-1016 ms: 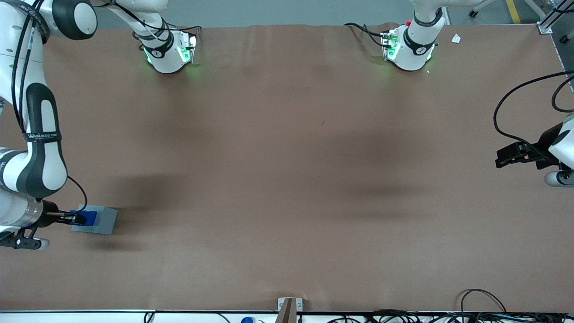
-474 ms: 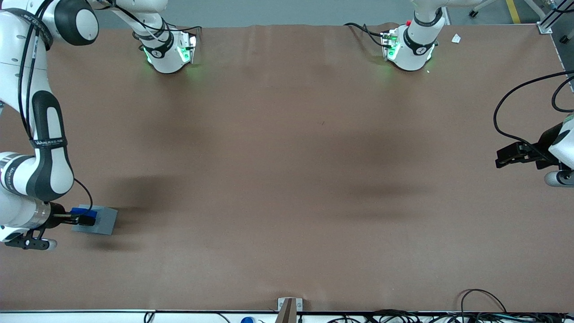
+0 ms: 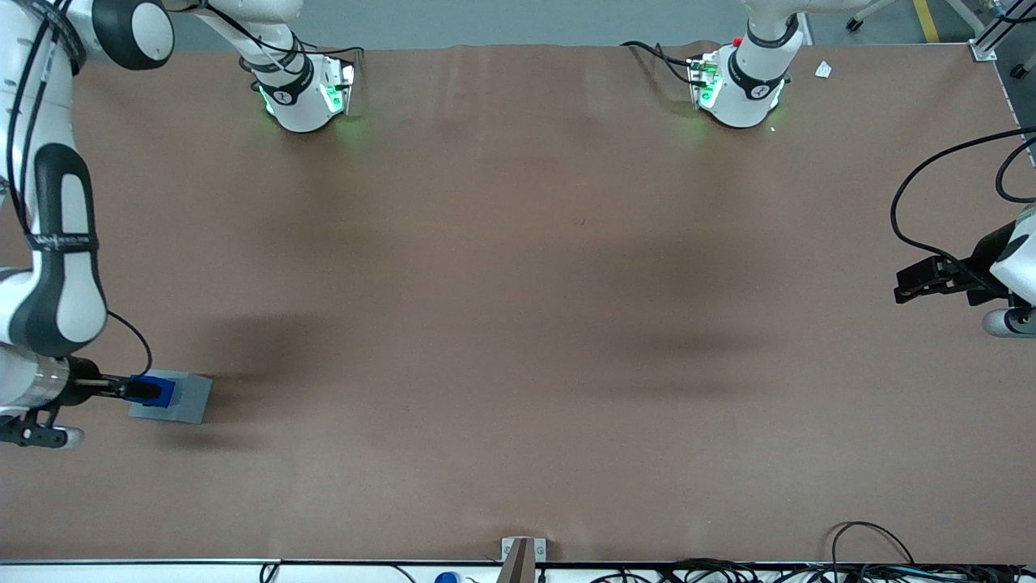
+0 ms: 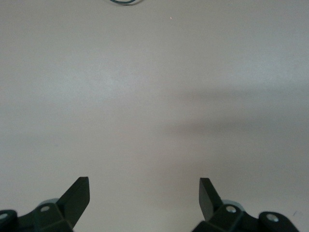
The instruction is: Insert blue part into gray base with right arm
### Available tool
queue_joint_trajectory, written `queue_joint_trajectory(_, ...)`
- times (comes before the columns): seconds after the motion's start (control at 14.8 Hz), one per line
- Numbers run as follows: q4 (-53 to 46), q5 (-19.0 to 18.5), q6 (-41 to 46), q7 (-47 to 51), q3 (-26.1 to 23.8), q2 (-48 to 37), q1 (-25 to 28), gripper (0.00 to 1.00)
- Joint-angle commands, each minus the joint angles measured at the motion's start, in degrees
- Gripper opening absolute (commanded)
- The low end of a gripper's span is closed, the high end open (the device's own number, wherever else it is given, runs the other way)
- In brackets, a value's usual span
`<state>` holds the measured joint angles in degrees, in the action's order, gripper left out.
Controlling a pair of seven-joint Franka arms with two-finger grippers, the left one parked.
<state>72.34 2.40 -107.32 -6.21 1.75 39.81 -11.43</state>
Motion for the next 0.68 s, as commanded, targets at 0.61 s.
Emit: queue_joint_trajectory(0.61, 15.64, -0.2, 17.3, 9.36, -0.6, -35.04, 4.92, 1.0)
